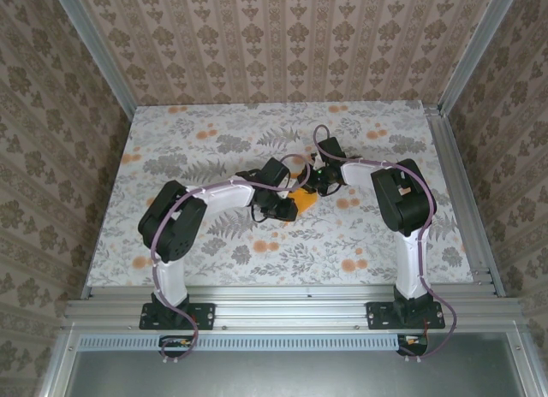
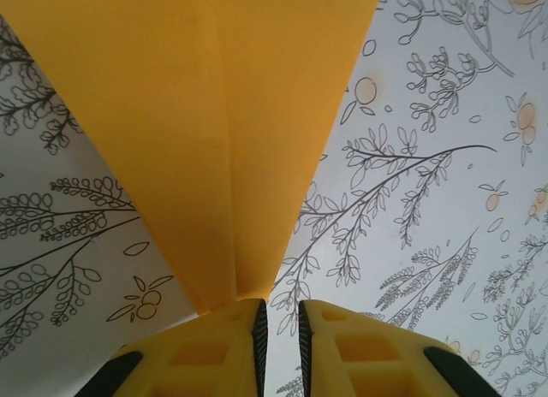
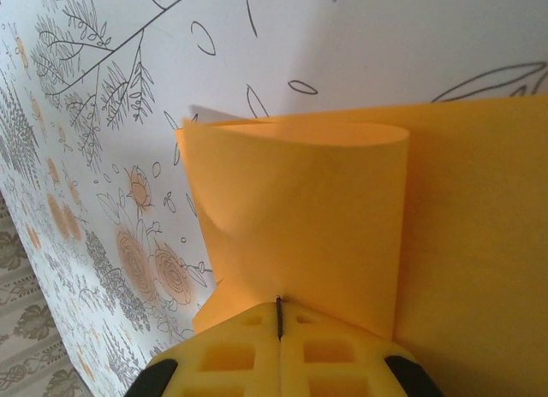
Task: Fold a paper plane with a square sheet of paper (pick it up from the middle)
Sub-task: Fourth fold the wing at the center of the table.
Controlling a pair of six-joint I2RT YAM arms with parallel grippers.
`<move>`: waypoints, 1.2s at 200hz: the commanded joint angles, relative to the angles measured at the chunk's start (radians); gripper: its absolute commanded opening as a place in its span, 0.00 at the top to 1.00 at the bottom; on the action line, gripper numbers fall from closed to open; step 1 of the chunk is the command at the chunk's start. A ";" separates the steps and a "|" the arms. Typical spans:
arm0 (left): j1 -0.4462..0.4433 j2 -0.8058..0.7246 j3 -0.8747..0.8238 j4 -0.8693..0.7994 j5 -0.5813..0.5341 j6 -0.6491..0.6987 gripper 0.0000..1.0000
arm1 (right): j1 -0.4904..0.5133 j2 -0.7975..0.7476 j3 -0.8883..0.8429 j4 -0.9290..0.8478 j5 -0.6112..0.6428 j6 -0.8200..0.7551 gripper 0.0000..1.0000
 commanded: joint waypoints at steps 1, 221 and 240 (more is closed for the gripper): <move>0.002 0.016 0.030 -0.004 -0.014 0.023 0.81 | -0.008 0.066 -0.005 -0.078 0.058 -0.022 0.94; 0.031 0.041 -0.075 0.020 0.000 0.052 0.85 | -0.021 0.051 -0.007 -0.066 0.067 -0.037 0.95; 0.032 0.034 -0.105 0.026 -0.004 0.054 0.86 | -0.024 0.031 -0.016 -0.039 0.079 -0.034 0.94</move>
